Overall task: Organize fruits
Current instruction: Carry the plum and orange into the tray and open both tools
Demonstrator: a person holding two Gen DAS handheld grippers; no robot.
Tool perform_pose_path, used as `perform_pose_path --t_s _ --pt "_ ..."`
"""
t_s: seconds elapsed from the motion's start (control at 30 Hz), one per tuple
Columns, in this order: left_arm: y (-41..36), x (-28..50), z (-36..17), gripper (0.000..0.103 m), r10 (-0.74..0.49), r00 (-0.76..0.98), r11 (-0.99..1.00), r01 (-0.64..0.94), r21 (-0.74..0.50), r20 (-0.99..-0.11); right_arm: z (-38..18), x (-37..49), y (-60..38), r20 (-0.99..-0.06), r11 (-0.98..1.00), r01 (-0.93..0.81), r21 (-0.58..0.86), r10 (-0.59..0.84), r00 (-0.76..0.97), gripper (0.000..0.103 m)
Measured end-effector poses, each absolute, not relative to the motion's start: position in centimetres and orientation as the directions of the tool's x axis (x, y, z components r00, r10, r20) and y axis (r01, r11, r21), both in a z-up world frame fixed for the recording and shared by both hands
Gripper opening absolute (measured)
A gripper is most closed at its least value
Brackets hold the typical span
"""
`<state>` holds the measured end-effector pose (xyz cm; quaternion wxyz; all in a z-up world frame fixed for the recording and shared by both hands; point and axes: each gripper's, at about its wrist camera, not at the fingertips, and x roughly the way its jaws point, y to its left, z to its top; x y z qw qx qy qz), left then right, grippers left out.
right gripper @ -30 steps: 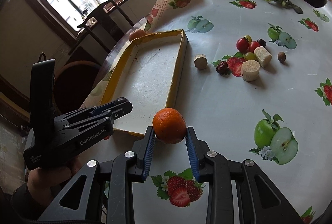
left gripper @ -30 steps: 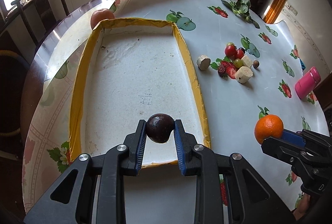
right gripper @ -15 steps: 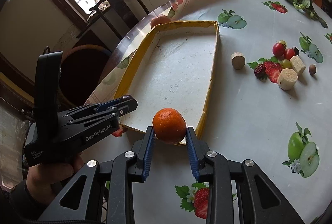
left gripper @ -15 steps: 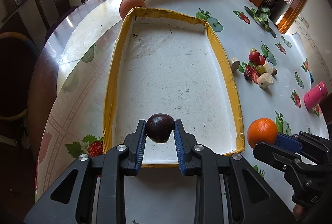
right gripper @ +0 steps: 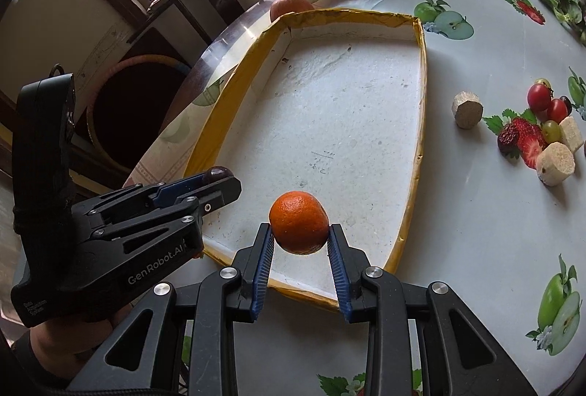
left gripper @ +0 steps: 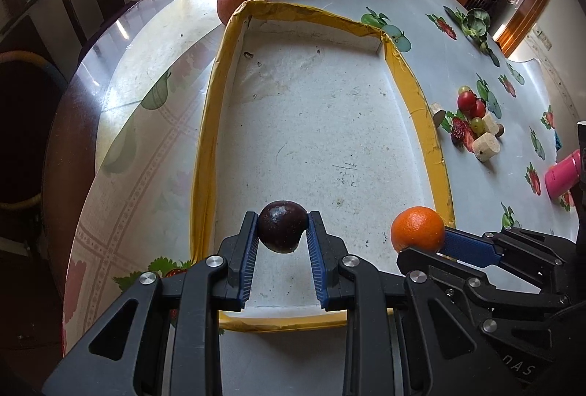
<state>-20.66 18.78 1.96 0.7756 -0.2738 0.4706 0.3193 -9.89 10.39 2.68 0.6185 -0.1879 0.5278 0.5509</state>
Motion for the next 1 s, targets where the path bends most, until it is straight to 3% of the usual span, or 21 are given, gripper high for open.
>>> perform_pose_path --t_s 0.33,0.47,0.53,0.57,0.6,0.8,1.0 --pt "19.1 -20.1 -0.5 0.024 0.196 0.3 0.648 -0.755 -0.107 -0.934 0.2 -10.0 11.6 -0.893 0.332 -0.887 0.32 0.418 -0.166 0.031" --pt "18.8 -19.8 -0.6 0.026 0.206 0.273 0.658 -0.749 -0.073 -0.94 -0.2 -9.9 11.7 -0.904 0.336 -0.891 0.306 0.397 -0.161 0.037" --pt "18.7 -19.7 -0.4 0.033 0.21 0.27 0.661 -0.747 -0.067 -0.94 -0.2 -10.0 11.7 -0.908 0.331 -0.895 0.298 0.389 -0.159 0.04" --pt "18.6 -19.8 -0.2 0.046 0.22 0.266 0.658 -0.751 -0.059 -0.938 -0.1 -10.0 11.6 -0.91 0.331 -0.897 0.292 0.385 -0.153 0.039" --pt "18.6 -19.9 0.0 0.049 0.226 0.267 0.656 -0.752 -0.056 -0.937 0.1 -10.0 11.5 -0.91 0.332 -0.898 0.29 0.386 -0.151 0.041" --pt "18.2 -20.0 1.0 0.052 0.235 0.277 0.657 -0.752 -0.057 -0.932 2.2 -9.9 9.6 -0.898 0.317 -0.904 0.287 0.419 -0.138 0.047" --pt "17.4 -20.2 2.4 0.058 0.253 0.301 0.654 -0.753 -0.067 -0.92 5.2 -9.2 5.9 -0.868 0.32 -0.9 0.294 0.483 -0.112 0.048"
